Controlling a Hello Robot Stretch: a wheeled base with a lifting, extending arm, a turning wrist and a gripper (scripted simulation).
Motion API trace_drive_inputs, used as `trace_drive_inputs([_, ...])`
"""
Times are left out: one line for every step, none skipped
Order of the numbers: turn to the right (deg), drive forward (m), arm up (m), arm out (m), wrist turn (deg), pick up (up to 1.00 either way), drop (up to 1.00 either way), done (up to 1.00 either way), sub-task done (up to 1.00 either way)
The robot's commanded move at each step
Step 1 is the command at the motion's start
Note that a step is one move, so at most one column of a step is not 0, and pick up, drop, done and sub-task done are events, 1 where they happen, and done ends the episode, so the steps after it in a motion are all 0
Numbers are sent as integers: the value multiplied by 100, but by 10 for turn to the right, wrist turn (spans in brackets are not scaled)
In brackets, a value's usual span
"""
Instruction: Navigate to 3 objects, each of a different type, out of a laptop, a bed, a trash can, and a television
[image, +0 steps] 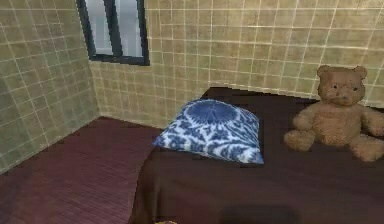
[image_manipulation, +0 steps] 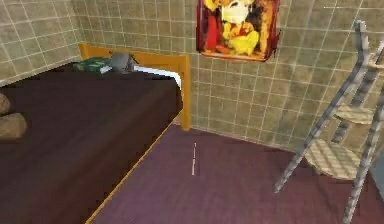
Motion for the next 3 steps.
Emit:
trace_drive_inputs([-450,0,0,0,0,0,0,0,0])
trace_drive_inputs([-450,0,0,0,0,0,0,0,0])
trace_drive_inputs([-120,0,0,0,0,0,0,0,0])
